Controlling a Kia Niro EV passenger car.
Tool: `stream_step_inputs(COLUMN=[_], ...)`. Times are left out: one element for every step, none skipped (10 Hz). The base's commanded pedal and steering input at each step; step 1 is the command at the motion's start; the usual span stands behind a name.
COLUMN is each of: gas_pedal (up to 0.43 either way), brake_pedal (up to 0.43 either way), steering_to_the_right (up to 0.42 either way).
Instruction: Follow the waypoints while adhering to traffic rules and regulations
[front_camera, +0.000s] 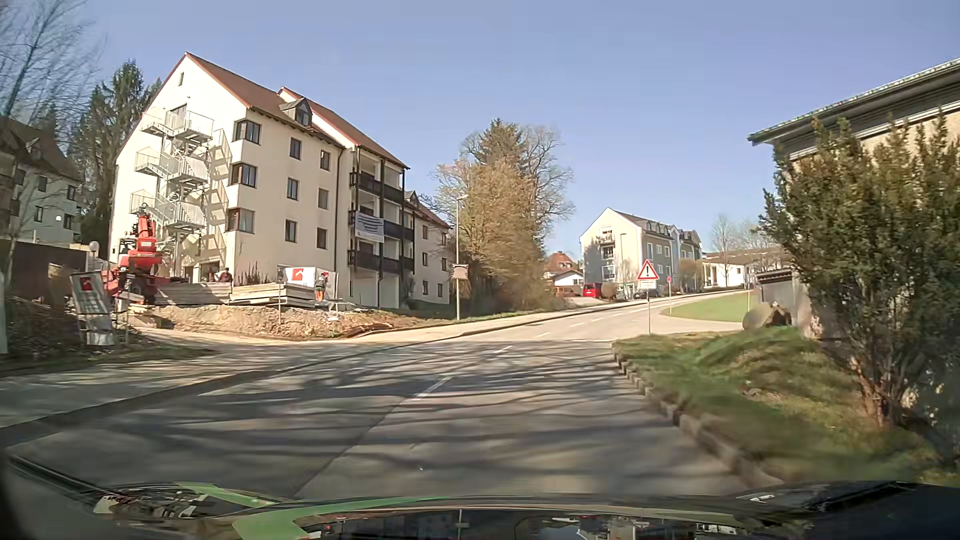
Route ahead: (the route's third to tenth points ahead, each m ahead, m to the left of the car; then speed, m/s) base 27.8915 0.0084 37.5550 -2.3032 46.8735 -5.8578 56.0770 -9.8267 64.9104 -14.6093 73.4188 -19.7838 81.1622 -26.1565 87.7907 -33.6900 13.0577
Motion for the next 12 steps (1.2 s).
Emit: stream_step_inputs(gas_pedal=[0.26,0.26,0.26,0.26,0.26,0.26,0.26,0.26,0.26,0.26,0.26,0.26], brake_pedal=[0.0,0.0,0.0,0.0,0.0,0.0,0.0,0.0,0.0,0.0,0.0,0.0], steering_to_the_right=[0.041,0.041,0.041,0.041,0.041,0.041,0.041,0.041,0.041,0.041,0.041,0.041])
